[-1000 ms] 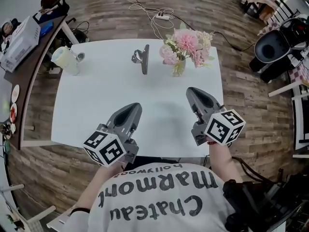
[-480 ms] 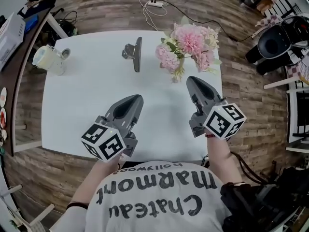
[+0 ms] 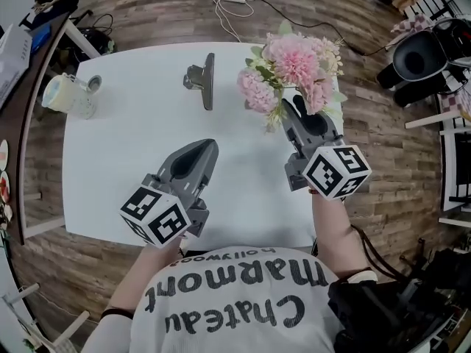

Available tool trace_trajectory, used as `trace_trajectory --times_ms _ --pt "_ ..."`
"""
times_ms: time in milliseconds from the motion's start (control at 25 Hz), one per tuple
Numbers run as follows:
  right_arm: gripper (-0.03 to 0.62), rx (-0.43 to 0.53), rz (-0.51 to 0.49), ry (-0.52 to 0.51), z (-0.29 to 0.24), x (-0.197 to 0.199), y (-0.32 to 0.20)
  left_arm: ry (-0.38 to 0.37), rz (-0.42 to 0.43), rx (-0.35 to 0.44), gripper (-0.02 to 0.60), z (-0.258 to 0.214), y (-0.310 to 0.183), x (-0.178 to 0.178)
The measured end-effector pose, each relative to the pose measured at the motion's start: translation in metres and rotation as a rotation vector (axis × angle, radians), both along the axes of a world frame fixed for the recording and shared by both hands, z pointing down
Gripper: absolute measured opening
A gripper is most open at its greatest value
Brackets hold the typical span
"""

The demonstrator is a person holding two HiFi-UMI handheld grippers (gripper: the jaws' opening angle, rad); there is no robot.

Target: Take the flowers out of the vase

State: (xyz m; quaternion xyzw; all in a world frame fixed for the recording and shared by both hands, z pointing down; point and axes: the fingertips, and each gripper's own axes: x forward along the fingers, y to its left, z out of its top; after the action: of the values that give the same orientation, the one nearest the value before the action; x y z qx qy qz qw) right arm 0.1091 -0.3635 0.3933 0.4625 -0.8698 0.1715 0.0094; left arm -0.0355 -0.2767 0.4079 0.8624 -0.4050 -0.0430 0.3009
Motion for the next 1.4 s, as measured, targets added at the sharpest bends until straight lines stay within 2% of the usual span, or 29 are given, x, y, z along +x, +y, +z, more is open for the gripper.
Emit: trace_trajectory --times_ms 120,280,680,1080,1400 --pt "0.17 0.021 0.014 0.013 0.001 -0.003 -0.009 -0.006 0.001 -0.011 0.006 0.006 0.002 -0.006" --pt "0.181 0.06 0.021 -0.025 -0.008 -0.009 -0.018 -0.003 0.001 -0.019 0.006 0.011 0.004 -0.012" --pt "0.178 0.11 0.015 -0.057 -0.022 -0.007 -0.035 -0.008 -0.031 -0.037 0.006 0.017 0.009 -0.014" --pt "0.08 0.099 0.037 -0.052 -0.024 -0.005 -0.046 0.0 -0.033 -0.038 0.006 0.015 0.005 -0.014" --pt "0.067 0.091 0.045 -0.056 -0.023 -0.003 -0.049 0.0 -0.047 -0.039 0.006 0.015 0.003 -0.018"
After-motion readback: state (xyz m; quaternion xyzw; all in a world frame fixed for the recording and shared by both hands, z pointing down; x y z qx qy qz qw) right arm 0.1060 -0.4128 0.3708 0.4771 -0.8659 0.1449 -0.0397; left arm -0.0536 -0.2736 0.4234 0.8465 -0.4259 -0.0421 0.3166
